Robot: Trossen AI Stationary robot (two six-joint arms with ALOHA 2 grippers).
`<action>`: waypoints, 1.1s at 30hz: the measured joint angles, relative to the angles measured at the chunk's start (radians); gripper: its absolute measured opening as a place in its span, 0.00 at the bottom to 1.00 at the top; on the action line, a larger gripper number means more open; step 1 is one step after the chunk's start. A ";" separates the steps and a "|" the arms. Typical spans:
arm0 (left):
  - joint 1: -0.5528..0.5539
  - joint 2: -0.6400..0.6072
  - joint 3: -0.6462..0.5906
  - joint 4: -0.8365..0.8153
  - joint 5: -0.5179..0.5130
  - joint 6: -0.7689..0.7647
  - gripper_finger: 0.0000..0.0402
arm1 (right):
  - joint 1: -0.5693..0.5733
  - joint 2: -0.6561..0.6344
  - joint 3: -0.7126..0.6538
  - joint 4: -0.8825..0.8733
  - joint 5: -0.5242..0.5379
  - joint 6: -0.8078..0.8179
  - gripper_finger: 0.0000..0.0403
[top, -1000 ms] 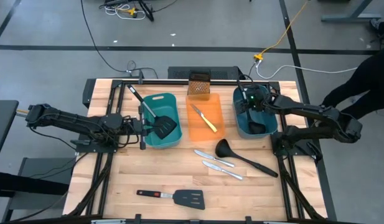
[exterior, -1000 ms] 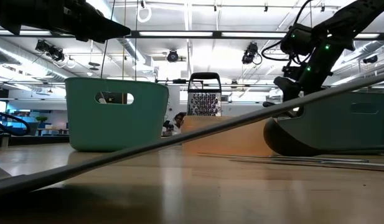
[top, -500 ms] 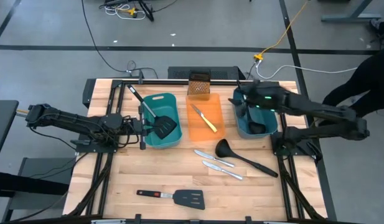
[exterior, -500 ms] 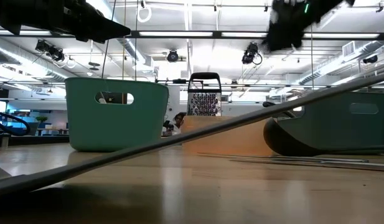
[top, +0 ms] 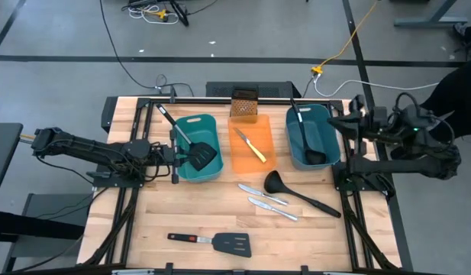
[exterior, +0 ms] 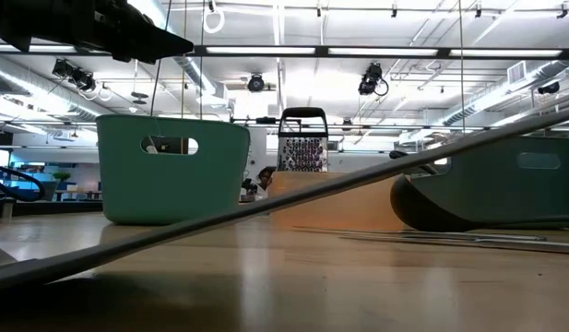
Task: Pick & Place Kitchen Items
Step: Put the black spatula into the green bin
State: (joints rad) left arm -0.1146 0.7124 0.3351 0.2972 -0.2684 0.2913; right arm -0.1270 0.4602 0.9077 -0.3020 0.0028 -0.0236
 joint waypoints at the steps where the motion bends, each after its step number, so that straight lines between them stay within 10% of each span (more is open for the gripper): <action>1: 0.000 0.000 0.000 0.000 0.000 0.000 0.04 | 0.007 -0.017 0.000 -0.019 0.029 0.001 0.06; 18: 0.000 0.000 0.000 0.000 0.000 0.004 0.04 | 0.033 -0.458 -0.397 0.082 0.042 0.010 0.01; 33: 0.000 0.000 0.000 -0.004 -0.008 0.002 0.04 | 0.033 -0.460 -0.616 0.208 0.022 0.044 0.01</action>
State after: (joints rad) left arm -0.1143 0.7124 0.3347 0.2930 -0.2764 0.2928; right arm -0.0940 0.0006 0.2917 -0.0937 0.0251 0.0206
